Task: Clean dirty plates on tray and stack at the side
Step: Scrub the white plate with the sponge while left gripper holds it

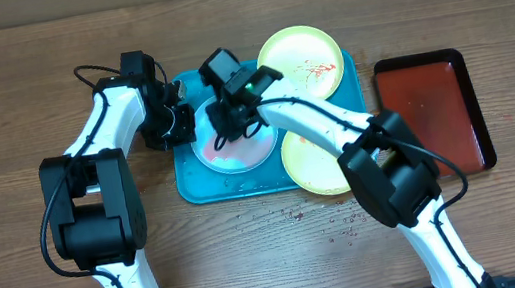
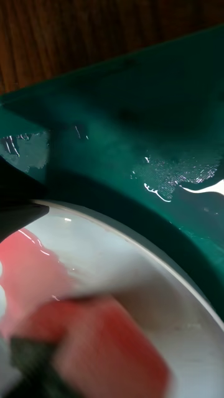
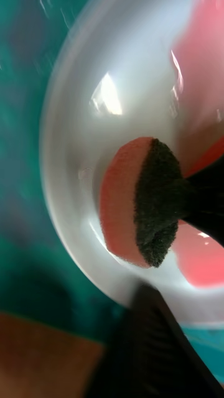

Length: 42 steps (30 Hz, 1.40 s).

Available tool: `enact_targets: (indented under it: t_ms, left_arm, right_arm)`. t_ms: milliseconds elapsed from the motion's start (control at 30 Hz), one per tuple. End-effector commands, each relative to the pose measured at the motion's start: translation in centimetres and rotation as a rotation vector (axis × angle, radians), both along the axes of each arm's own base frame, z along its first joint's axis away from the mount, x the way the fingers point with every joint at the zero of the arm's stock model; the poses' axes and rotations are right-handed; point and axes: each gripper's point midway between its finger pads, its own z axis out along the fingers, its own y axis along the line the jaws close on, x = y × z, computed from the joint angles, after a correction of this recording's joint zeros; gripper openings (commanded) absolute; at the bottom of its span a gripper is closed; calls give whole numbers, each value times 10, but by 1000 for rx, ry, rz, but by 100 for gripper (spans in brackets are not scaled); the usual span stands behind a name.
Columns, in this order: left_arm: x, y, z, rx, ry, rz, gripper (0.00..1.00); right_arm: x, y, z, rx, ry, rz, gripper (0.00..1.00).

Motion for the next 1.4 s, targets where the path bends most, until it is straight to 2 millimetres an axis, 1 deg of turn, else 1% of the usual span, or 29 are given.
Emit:
enact_targets:
  t_ms: [0, 100, 200, 267, 333, 400, 433, 533, 600, 667, 700, 800, 900, 1000, 1133, 1233, 1367]
  left_arm:
    - [-2, 2, -7, -3, 13, -12, 4]
    - [-2, 1, -7, -8, 12, -9, 4]
    - [-1, -1, -6, -19, 10, -10, 4]
    - [-1, -3, -5, -33, 10, -11, 4]
    - [-1, -3, -5, -33, 10, -11, 4]
    - [-1, -3, -5, -33, 9, -11, 4]
    - [-1, -3, -5, -33, 9, -12, 4]
    - [-1, -3, -5, -32, 9, -15, 4]
    - [-1, -3, -5, -32, 9, -14, 4]
    - [-2, -3, -5, -32, 9, -14, 4]
    - [-2, -3, -5, -32, 10, -15, 4]
    - [-2, -3, -5, -32, 10, -15, 4]
    - [-2, -3, -5, -32, 10, -15, 4]
    - [-2, -3, -5, -32, 10, -15, 4]
    - [-1, -3, -5, -32, 9, -14, 4]
    - [-1, -3, -5, -32, 7, -15, 4]
    - [0, -3, -5, -32, 5, -14, 4]
  right_arm:
    - [-19, 18, 4, 75, 80, 64, 4]
    - [-37, 20, 3, 100, 164, 94, 4]
    - [-55, 14, 1, 98, 240, 149, 4]
    - [-64, 5, -2, 61, 270, 180, 4]
    - [-67, -6, -7, 3, 275, 184, 4]
    - [-61, -26, -15, -108, 241, 147, 4]
    - [-54, -38, -18, -176, 208, 115, 4]
    - [-25, -74, -19, -371, 71, -28, 4]
    - [-6, -89, -15, -452, -27, -85, 4]
    - [9, -92, -9, -479, -106, -117, 4]
    - [23, -90, -3, -475, -174, -147, 4]
    - [44, -84, 6, -446, -270, -189, 4]
    - [56, -73, 11, -390, -319, -209, 4]
    - [61, -61, 10, -321, -334, -207, 4]
    - [52, -45, 0, -243, -272, -161, 4]
    - [33, -22, -7, -131, -163, -82, 4]
    - [9, 6, -7, 30, -24, -26, 4]
